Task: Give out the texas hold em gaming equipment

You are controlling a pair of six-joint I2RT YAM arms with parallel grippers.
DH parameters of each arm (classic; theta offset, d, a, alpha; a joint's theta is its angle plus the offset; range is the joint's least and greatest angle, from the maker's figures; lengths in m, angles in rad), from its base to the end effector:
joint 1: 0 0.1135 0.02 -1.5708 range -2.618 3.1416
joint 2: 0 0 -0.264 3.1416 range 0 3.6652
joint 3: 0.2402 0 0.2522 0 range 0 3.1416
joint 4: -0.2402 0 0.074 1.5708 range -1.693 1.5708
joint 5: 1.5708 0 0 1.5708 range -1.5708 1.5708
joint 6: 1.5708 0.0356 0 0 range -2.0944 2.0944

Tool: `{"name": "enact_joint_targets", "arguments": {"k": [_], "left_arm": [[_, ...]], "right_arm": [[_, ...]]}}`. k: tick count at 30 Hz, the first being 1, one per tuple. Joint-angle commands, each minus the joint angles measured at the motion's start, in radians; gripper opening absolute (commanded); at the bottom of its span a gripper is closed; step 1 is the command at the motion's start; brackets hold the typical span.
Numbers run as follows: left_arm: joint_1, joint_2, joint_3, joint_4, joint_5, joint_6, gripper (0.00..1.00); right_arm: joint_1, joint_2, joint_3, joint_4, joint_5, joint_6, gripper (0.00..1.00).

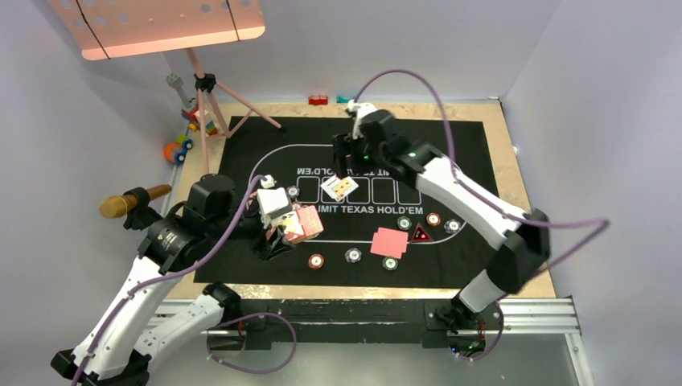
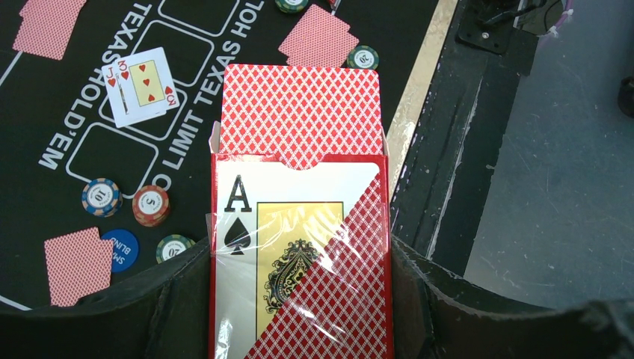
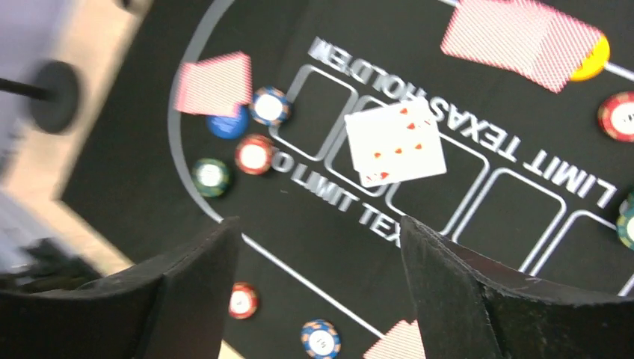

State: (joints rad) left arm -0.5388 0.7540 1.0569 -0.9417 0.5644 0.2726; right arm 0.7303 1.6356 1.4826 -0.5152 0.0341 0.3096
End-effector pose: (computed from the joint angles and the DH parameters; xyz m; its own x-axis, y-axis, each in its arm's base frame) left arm 0.0993 -0.0815 0.3625 -0.2769 0.4306 -0.8590 0.9103 0.4038 -0.0910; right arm 0.2797 0.2488 0.3310 -0.6367 -0.1614 -0.7541 -0.4754 0.8521 0.2190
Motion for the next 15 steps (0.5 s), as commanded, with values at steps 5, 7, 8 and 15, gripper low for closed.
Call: {"name": "enact_joint_targets", "arguments": {"k": [5,7,8,15], "left_arm": [[0.005,-0.008,0.020,0.051,0.014,0.001,0.00],[0.004,-0.006,0.021,0.053,0.014,0.000,0.00],[0.005,-0.004,0.022,0.055,0.014,-0.001,0.00],[0.005,-0.001,0.029,0.057,0.004,-0.001,0.00]], "right_arm": [[-0.025,-0.281,-0.179,0.225,-0.561,0.275,0.88],[-0.026,-0.304,-0.224,0.300,-0.662,0.354,0.89],[-0.026,-0.312,-0.246,0.344,-0.707,0.397,0.90],[-0.024,-0.348,-0.359,0.547,-0.817,0.565,0.93]]}}
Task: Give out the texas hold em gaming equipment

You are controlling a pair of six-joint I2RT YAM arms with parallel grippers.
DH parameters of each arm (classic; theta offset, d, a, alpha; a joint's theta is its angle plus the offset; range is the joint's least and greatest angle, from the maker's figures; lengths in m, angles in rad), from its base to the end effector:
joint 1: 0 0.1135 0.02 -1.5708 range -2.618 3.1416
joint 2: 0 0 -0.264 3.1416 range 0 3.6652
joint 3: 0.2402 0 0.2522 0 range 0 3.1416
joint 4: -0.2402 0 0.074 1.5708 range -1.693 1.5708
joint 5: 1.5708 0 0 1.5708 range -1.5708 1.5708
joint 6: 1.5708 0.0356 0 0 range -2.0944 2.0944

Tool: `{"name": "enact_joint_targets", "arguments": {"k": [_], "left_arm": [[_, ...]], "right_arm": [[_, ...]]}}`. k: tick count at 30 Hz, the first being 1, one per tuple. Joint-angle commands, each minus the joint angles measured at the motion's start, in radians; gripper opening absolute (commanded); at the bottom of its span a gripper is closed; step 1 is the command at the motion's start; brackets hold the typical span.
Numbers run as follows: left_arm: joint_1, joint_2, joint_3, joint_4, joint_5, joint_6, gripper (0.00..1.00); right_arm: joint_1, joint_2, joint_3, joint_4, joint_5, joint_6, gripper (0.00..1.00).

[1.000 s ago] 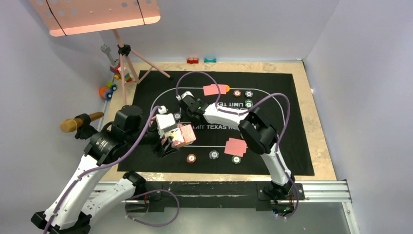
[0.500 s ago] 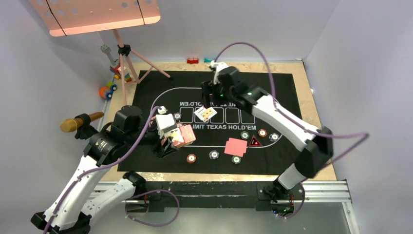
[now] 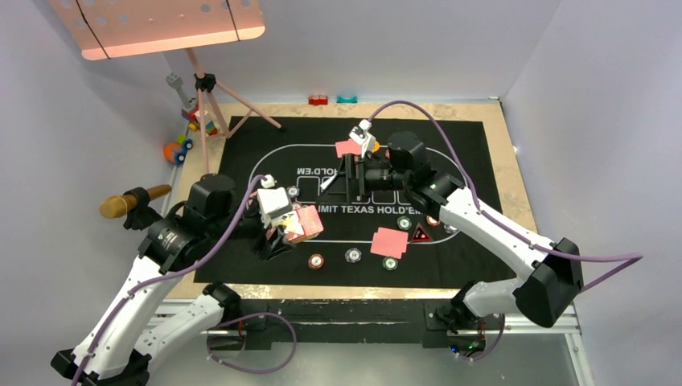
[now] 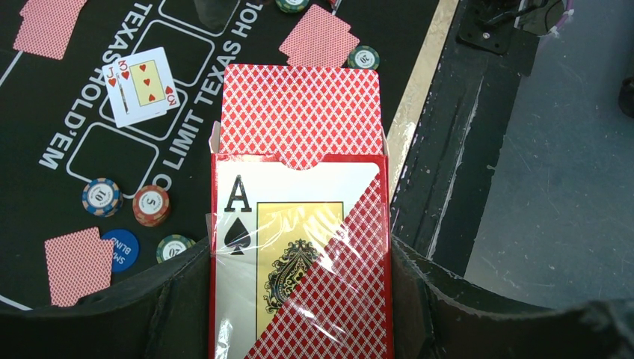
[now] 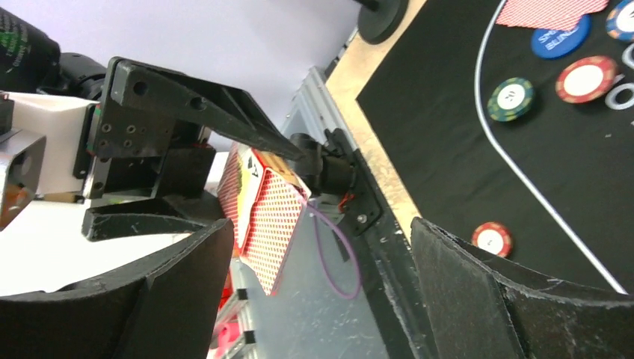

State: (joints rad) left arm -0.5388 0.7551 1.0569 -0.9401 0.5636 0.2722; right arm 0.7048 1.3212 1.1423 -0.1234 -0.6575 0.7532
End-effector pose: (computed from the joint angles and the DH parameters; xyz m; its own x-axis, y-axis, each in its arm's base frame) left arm 0.0996 -0.0817 0.3625 -0.2770 0.4304 -0.8591 0.9100 0.4046 -0.0907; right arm 0.2175 0.2136 0.3543 -0.8202 0.0132 -0.5720 -0.5432 0.2960 0.7857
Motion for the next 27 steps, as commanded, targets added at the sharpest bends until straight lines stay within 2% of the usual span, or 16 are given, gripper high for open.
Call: {"name": "enact_joint_targets", "arguments": {"k": [1,5,18,27], "left_arm": [[0.005,-0.001,0.030,0.055,0.003,0.000,0.00],[0.004,0.013,0.042,0.063,-0.003,0.000,0.00],[0.005,0.036,0.083,0.070,-0.009,0.006,0.00],[0.004,0.030,0.077,0.070,-0.007,0.004,0.00]], "right_arm": [[0.006,-0.035,-0.023,0.154,-0.124,0.119,0.93],[0.026,-0.026,-0.028,0.129,-0.116,0.114,0.94],[0.082,0.074,-0.096,0.278,-0.137,0.225,0.97],[0.082,0.092,-0.120,0.337,-0.174,0.282,0.71]]}}
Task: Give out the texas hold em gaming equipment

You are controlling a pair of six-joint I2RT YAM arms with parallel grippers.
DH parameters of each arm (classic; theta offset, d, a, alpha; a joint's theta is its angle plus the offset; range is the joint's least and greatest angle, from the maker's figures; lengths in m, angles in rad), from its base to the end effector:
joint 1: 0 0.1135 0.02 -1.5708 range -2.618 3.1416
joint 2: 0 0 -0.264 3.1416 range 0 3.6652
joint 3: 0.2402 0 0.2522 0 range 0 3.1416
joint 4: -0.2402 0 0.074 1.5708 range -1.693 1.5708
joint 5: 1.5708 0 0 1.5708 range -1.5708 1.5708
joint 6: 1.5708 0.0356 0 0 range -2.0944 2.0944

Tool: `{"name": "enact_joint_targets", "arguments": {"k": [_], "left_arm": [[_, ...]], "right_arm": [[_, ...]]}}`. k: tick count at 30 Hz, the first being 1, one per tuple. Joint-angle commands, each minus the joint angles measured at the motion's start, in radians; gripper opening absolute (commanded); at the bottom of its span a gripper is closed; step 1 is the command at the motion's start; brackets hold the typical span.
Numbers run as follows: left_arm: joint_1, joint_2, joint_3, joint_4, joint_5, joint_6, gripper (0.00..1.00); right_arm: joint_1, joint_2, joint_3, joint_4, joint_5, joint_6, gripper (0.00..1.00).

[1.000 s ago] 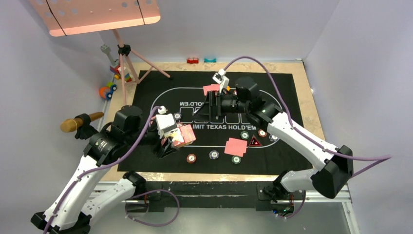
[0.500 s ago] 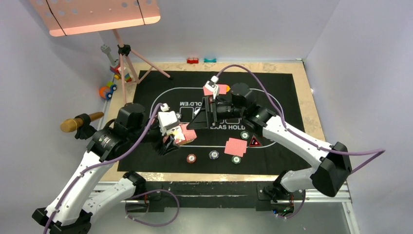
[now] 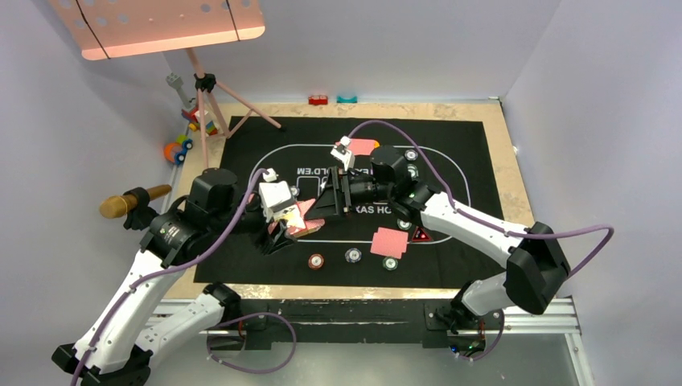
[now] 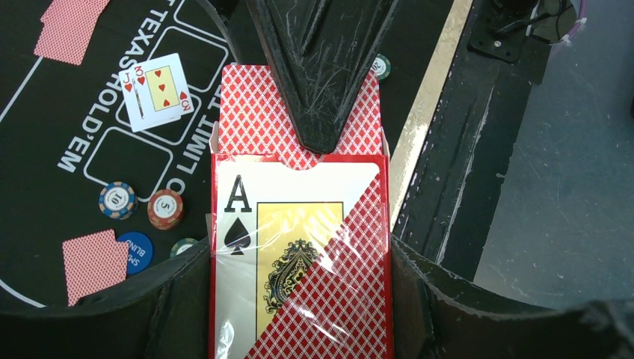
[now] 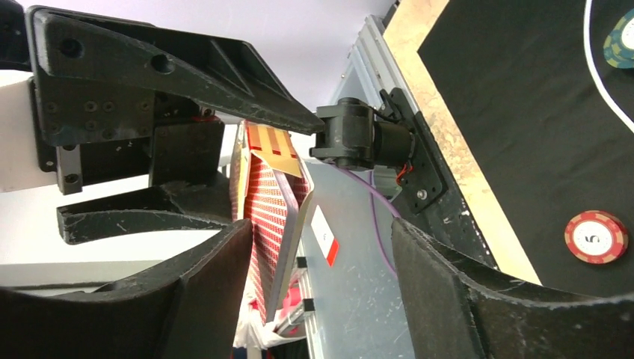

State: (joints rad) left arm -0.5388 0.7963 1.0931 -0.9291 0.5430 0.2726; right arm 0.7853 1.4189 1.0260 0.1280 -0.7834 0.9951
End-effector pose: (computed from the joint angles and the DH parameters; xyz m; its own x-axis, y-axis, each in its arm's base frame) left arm 0.1076 -0.0858 0.3695 -0.2739 0.4323 -0.8591 0.9042 0.4201 -0.0769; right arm 0.2121 0.2476 0.3101 -0.9250 -0.0844 -0.3704 -0.3796 0.1659 0.9101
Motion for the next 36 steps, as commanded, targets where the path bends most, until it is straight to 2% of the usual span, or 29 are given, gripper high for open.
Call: {"name": "enact_joint_targets", "arguments": {"k": [1,4,8,10,14,26,29,33,36], "left_arm": [[0.005,-0.012,0.040,0.059,0.013,0.004,0.00],[0.005,-0.015,0.039,0.058,0.015,0.002,0.00],[0.005,-0.019,0.035,0.057,0.013,0.003,0.00],[0.005,-0.021,0.033,0.056,0.013,0.002,0.00],[0.005,-0.025,0.035,0.057,0.014,0.002,0.00],[0.007,-0.036,0.030,0.058,0.016,-0.011,0.00],[0.008,-0.039,0.023,0.061,0.018,-0.031,0.00],[0.008,-0.026,0.013,0.070,0.016,-0.059,0.00],[0.008,-0.022,0.016,0.088,0.015,-0.067,0.00]], "right_arm": [[0.002,-0.004,-0.007,0.089,-0.052,0.043,0.69],[-0.002,-0.009,-0.012,0.091,-0.055,0.047,0.57],[-0.020,-0.023,-0.020,0.068,-0.056,0.041,0.38],[-0.030,-0.031,-0.023,0.046,-0.055,0.029,0.33],[-0.043,-0.042,-0.007,-0.046,-0.036,-0.022,0.31],[-0.080,-0.097,0.030,-0.150,-0.018,-0.078,0.30],[-0.080,-0.106,0.036,-0.139,-0.019,-0.072,0.36],[-0.072,-0.106,0.020,-0.052,-0.027,-0.025,0.69],[-0.049,-0.096,0.011,0.011,-0.025,0.015,0.76]]}}
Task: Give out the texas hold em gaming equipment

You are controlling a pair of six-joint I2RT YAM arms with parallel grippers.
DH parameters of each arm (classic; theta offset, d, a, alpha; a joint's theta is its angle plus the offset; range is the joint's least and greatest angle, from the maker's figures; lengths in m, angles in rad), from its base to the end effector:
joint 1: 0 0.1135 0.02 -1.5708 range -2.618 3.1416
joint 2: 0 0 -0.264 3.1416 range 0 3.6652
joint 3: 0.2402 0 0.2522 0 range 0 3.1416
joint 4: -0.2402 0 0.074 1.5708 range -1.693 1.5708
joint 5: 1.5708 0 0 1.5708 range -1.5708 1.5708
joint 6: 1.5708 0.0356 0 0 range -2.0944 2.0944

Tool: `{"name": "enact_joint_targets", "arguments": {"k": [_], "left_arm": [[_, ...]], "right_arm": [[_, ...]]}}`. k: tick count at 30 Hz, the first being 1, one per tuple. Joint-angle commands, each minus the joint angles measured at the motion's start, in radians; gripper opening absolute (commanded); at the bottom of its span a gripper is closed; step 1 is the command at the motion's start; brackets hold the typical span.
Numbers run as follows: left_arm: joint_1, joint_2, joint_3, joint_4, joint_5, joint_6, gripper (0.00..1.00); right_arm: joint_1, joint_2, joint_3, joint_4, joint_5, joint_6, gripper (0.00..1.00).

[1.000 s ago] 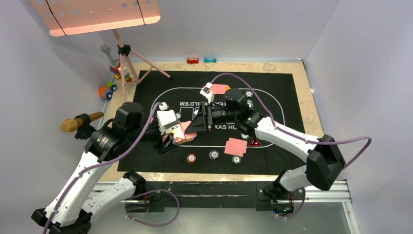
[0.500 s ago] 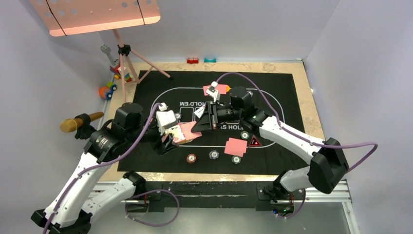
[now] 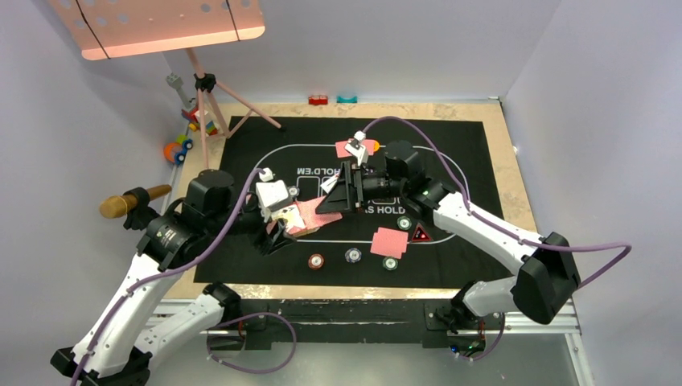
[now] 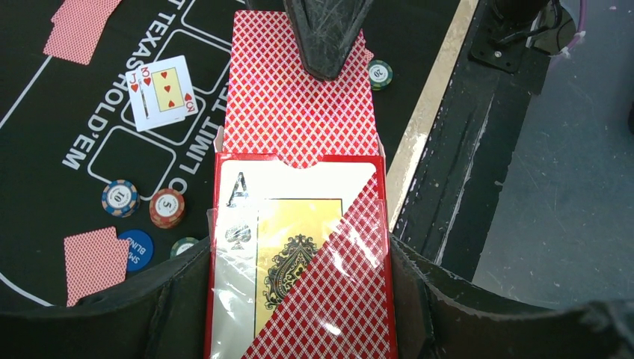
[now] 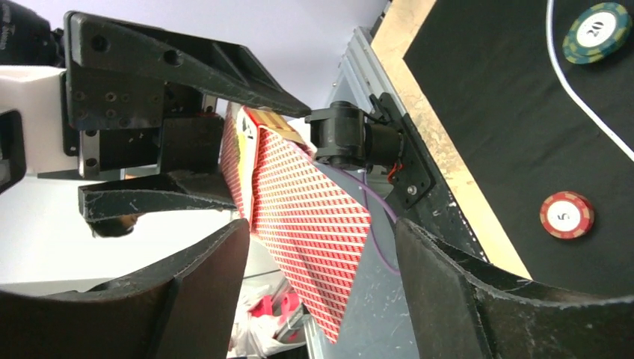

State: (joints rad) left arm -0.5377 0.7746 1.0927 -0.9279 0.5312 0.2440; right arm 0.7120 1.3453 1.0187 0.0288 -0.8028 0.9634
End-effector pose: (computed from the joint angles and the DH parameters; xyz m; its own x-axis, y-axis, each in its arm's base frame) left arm 0.1033 -0.0826 0.3718 -0.2845 0.4122 -0.8656 0.8934 0.4413 -0.0835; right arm 0.2154 0.2197 0.3201 -0.9269 -0.0465 -0.3723 -0.3737 0.2012 0.9055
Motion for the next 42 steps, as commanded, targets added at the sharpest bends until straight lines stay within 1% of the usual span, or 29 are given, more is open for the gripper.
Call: {"name": "enact_joint_targets", "arguments": {"k": [1,3,11,14,17,24,26,27,31,33,35,39,40,42], "left_arm": [[0.006,0.002,0.016,0.093,0.024,-0.041,0.00],[0.007,0.005,0.018,0.099,0.023,-0.045,0.00],[0.006,0.016,0.028,0.112,-0.004,-0.058,0.00],[0.007,0.019,0.033,0.108,-0.018,-0.055,0.00],[0.007,0.016,0.028,0.112,-0.010,-0.049,0.00],[0.007,0.037,0.023,0.118,-0.011,-0.030,0.00],[0.006,0.044,0.020,0.125,-0.010,-0.028,0.00],[0.006,0.047,0.018,0.128,-0.013,-0.026,0.02],[0.005,0.057,0.013,0.126,-0.030,-0.002,0.15],[0.005,0.059,0.014,0.122,-0.030,0.016,0.29],[0.005,0.062,0.016,0.118,-0.031,0.040,0.39],[0.005,0.073,0.021,0.121,-0.032,0.059,0.55],[0.005,0.076,0.022,0.124,-0.031,0.059,0.61],[0.005,0.082,0.026,0.130,-0.023,0.058,0.80]], "right_arm": [[0.035,-0.015,0.020,0.131,-0.004,0.063,0.77],[0.057,0.004,0.030,0.170,0.001,0.090,0.78],[0.130,0.094,0.116,0.202,0.027,0.140,0.79],[0.141,0.113,0.123,0.230,0.033,0.164,0.76],[0.145,0.124,0.125,0.233,0.040,0.176,0.68],[0.161,0.149,0.148,0.225,0.045,0.178,0.39],[0.166,0.159,0.154,0.212,0.047,0.172,0.34],[0.169,0.162,0.157,0.202,0.052,0.165,0.32],[0.177,0.162,0.174,0.128,0.080,0.114,0.25],[0.178,0.159,0.176,0.101,0.091,0.091,0.23],[0.179,0.155,0.176,0.084,0.100,0.073,0.21],[0.178,0.153,0.170,0.090,0.096,0.070,0.20],[0.179,0.154,0.168,0.095,0.093,0.070,0.20],[0.180,0.156,0.164,0.103,0.089,0.069,0.20]]}}
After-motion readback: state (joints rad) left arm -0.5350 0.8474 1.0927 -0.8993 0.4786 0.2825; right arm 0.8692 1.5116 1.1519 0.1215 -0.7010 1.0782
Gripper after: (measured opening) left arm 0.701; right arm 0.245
